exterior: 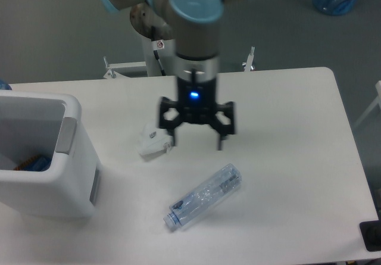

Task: Open the trash can
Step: 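Withdraw the gripper from the open bin back over the table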

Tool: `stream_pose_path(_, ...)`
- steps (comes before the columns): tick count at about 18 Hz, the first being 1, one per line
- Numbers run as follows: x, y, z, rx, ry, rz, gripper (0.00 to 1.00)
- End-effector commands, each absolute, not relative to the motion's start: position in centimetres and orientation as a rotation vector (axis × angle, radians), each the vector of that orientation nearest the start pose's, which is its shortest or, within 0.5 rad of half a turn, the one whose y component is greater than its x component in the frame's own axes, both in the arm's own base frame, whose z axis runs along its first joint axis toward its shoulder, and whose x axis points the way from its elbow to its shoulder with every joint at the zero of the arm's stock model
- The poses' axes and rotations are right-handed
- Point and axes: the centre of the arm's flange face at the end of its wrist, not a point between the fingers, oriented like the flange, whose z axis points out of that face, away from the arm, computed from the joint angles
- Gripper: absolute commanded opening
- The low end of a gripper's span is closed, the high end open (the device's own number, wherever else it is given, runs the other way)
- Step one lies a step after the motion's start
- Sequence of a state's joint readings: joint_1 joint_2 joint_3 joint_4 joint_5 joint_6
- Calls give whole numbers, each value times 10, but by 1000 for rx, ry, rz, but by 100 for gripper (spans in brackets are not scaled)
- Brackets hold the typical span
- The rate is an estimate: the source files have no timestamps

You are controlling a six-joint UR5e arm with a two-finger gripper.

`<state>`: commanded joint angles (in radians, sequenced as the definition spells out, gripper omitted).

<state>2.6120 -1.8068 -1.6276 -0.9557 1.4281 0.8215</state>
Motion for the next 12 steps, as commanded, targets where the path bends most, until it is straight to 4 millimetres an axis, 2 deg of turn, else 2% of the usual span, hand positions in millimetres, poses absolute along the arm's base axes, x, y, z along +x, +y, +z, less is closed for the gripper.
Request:
stream_pose_path(2,-476,410,382,-2845,-242,246,100)
stream_pose_path(4,-492,398,367,-2898,-175,268,100)
stream_pose_path(8,-495,391,357,-2987,-15,322,100)
stream_pose_path(10,-496,394,345,-3009,19,311,100)
stream_pose_path(12,-495,395,343,-3014,23,310,100)
